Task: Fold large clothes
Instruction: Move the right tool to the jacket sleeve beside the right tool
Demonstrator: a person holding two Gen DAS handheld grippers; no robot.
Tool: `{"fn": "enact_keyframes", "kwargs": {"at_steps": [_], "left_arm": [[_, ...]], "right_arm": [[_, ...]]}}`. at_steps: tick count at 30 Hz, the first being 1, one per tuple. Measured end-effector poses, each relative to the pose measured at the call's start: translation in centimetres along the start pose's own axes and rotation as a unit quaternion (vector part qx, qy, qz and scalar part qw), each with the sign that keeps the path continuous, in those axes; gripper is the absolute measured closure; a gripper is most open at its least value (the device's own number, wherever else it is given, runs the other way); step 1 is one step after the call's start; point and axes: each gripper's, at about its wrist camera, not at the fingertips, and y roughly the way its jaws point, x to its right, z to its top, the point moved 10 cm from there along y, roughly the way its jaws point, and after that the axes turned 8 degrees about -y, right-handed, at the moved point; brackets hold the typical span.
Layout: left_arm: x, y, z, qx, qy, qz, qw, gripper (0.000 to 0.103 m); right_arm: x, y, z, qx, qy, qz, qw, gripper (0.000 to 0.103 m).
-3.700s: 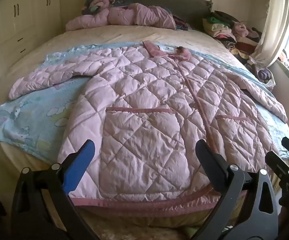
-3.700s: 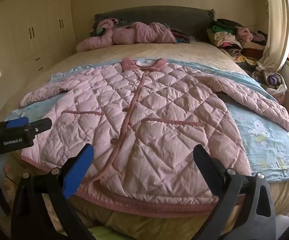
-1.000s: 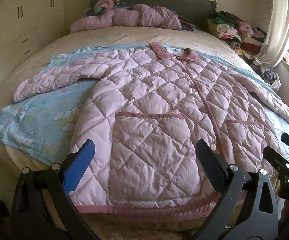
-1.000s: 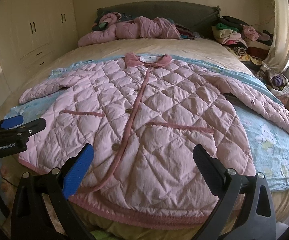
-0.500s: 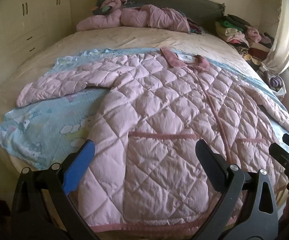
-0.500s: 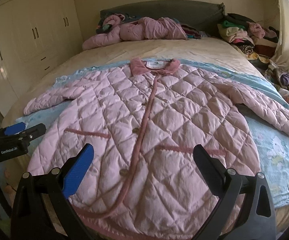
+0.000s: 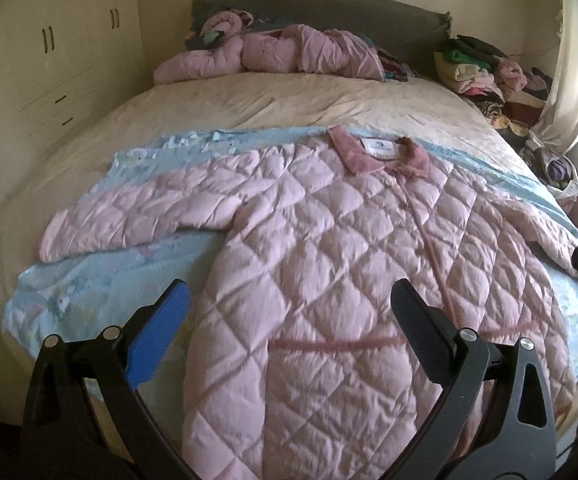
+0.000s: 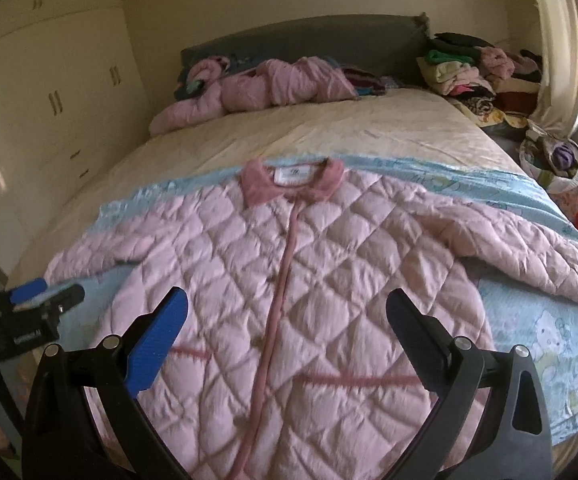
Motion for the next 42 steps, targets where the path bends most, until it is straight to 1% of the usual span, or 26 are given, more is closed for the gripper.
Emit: {"fn": "enact_keyframes", "kwargs": {"at_steps": [4,9,13,17,21,26,30,34,39,42], "left_arm": [[0.9,0.2,2.7,0.014,0.008,0.006,0.9998,0.009],[1.7,0.3,6.4,0.026,-0.008,-0.003,0.9996,0.009],[2.6,0.9,9.0,0.032,-0.023,-0.009,0.9992,0.009],[3.7,1.9,10.6,0.032,-0.035,-0.018,0.9987,0.009],[5.0,3.4,10.9,0.030,-0.037,-0.018,0.9987,0.009],[7.0,5.7,10.4,0.019,-0.033,-0.023,0.9990,0.009],[8.7,8.0,9.3,-0.001,-0.021,-0.024,0.9995,0.009],[10.2,9.8,8.1,-0.013,-0.016,-0.034,0.9992,0.009],[11.6,11.5,6.9,-0.026,-0.007,-0.039,0.9989,0.009],[12.4,12.4,6.2,-0.026,-0.002,-0.039,0.9989,0.009]], "right_arm": [[1.7,-0.3,2.9,0.018,0.022,0.001,1.000,0.004],[4.1,-0.8,6.0,0.040,0.038,-0.008,0.998,0.004],[6.3,-0.9,7.9,0.049,0.055,-0.006,0.997,0.004],[9.1,-0.7,9.1,0.057,0.074,-0.019,0.995,0.004],[12.2,-0.1,9.6,0.060,0.093,-0.037,0.993,0.004],[16.4,1.4,8.8,0.051,0.122,-0.066,0.989,0.004],[20.0,2.8,7.2,0.044,0.161,-0.081,0.983,0.004],[24.3,3.7,5.2,0.034,0.209,-0.102,0.972,0.004],[29.8,4.3,1.9,0.022,0.263,-0.148,0.953,0.004],[32.6,4.2,0.1,0.021,0.285,-0.174,0.943,0.004]]}}
